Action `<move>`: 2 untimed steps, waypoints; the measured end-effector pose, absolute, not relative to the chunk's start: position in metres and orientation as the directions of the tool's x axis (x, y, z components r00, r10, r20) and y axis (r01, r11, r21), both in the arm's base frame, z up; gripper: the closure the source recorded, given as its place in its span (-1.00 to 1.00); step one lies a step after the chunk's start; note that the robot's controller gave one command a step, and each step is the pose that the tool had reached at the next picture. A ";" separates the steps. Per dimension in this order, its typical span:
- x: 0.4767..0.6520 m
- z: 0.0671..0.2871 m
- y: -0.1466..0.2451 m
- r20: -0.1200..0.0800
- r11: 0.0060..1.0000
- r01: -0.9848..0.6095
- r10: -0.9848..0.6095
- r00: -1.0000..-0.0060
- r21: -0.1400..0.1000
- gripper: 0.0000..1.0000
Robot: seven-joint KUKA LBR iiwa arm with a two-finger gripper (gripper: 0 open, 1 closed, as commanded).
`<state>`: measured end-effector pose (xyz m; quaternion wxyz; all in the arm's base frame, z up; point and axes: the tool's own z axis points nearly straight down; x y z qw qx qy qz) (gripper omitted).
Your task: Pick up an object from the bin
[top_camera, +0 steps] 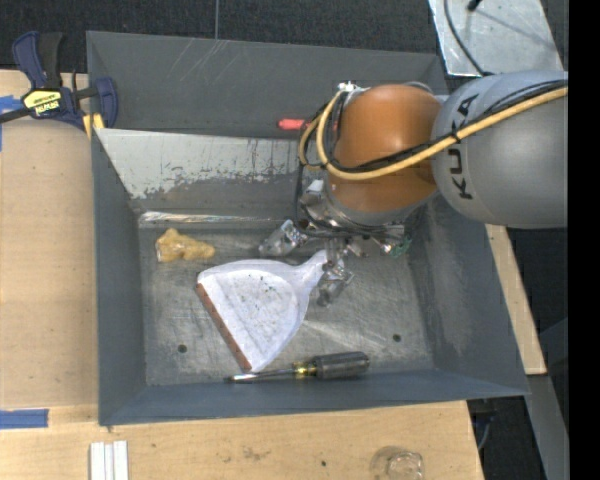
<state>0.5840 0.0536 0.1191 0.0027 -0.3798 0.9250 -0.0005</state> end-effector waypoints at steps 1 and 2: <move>0.595 0.077 0.039 -0.014 0.514 -0.858 -0.858 -0.514 -0.015 1.00; 0.595 0.077 0.039 -0.014 0.515 -0.857 -0.857 -0.514 -0.014 1.00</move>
Offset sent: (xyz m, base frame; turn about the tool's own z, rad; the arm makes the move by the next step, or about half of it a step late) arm 0.0000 0.0000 0.0000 0.0000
